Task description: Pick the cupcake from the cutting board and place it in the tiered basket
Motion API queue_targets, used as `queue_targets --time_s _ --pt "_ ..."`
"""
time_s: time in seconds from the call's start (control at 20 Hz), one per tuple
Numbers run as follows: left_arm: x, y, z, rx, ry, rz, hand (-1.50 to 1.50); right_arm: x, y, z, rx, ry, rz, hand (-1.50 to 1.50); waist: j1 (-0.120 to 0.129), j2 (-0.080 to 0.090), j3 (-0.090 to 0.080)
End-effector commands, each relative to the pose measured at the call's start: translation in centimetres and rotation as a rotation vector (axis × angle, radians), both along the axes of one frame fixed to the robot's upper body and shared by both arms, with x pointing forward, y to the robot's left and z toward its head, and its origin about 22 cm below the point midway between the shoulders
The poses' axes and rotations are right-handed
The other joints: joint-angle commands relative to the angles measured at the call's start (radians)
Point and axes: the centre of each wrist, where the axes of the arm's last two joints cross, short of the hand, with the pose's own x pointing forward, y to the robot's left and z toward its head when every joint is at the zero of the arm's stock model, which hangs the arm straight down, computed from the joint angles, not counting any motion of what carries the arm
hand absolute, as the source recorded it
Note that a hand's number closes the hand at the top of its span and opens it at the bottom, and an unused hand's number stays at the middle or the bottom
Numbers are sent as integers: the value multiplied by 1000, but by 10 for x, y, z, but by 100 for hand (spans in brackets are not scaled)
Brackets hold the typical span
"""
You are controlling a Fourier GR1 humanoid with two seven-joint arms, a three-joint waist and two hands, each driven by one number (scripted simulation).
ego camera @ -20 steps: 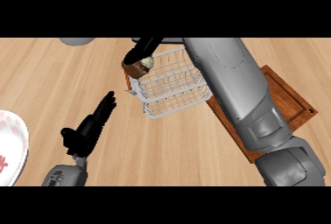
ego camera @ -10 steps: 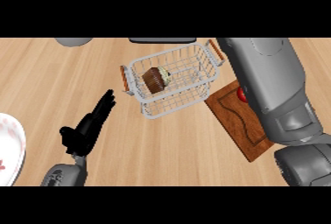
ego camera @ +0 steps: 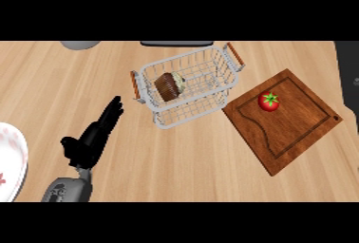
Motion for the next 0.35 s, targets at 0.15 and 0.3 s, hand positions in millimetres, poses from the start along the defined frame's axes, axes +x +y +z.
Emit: queue_targets --time_s 0.15,0.3 --pt "-1 11 7 8 -19 9 0 -24 -140 -9 61 -50 -46 -150 14 5 1" --pt "-8 -12 -9 -8 -5 -39 0 -35 -180 -34 48 -25 -10 -150 28 14 1"
